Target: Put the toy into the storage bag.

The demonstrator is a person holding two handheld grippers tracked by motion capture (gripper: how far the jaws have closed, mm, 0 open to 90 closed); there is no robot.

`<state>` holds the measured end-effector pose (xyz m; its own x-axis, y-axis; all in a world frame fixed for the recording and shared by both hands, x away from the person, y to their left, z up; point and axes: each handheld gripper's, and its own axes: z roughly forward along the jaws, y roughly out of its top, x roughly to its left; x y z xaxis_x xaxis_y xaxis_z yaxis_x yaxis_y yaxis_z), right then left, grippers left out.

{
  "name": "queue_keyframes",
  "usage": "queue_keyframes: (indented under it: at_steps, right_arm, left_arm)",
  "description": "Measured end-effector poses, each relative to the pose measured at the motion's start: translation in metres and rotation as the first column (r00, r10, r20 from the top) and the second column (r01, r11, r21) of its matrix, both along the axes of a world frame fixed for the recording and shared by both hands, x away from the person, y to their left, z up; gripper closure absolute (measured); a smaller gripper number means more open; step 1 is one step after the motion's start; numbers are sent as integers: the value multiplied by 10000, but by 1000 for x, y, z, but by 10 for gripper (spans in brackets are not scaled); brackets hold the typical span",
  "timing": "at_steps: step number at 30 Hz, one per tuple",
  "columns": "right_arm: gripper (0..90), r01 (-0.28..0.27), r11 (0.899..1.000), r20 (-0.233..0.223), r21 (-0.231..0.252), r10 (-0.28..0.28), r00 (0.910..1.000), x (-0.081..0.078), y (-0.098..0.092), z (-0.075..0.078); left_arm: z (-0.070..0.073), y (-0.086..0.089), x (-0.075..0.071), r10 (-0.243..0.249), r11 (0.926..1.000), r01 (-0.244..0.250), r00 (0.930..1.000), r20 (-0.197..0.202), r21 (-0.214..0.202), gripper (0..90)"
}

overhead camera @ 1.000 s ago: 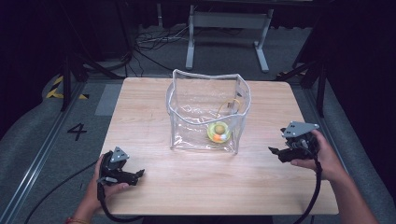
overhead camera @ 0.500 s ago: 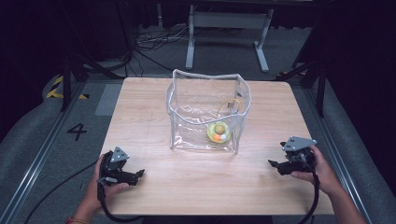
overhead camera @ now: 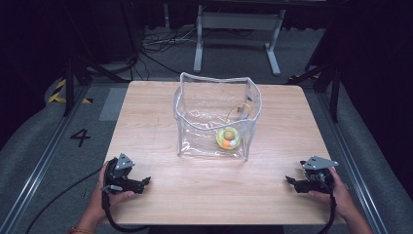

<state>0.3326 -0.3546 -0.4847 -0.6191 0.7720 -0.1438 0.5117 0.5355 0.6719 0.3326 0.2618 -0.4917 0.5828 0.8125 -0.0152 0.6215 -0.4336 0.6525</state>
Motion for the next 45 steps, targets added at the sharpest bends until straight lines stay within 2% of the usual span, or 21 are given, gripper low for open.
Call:
queue_keyframes:
  at_steps: [2,4,5,6,7,9,10,28,36,45]
  right_arm:
    - [176,103,9996,158,270,-107,9998,-3,-6,-3]
    - [171,327,9965,282,768,-349,9990,-6,-12,-7]
    - [171,327,9965,282,768,-349,9990,-6,-12,-7]
    - [171,446,9924,233,1143,-476,9986,-7,-15,-10]
    - [156,673,9873,-86,1436,-667,9977,-7,-19,-11]
    - [151,755,9856,-198,1512,-734,9971,-6,-20,-11]
    - [148,909,9820,-457,1656,-844,9954,-4,-22,-12]
    - [145,1004,9811,-456,1657,-940,9945,-5,-21,-12]
    - [103,1232,9795,-524,1594,-1162,9918,-4,-20,-12]
    - [100,1256,9794,-522,1580,-1188,9916,-4,-20,-12]
  left_arm:
    - [0,0,0,-2,10000,2,10000,0,1,6]
    - [0,0,0,-1,10000,1,10000,4,-3,6]
    - [0,0,0,-1,10000,1,10000,4,-3,6]
    - [0,0,0,14,10000,-14,10000,28,-8,6]
    - [0,0,0,17,10000,-17,10000,33,-13,6]
    - [0,0,0,12,10000,-12,10000,29,-6,6]
    - [0,0,0,-1,10000,1,10000,2,-2,6]
    - [0,-1,-1,107,9999,-106,9999,30,-23,7]
    - [0,-1,-1,104,9999,-104,9999,23,-24,7]
    - [0,0,-1,81,10000,-81,10000,30,-26,7]
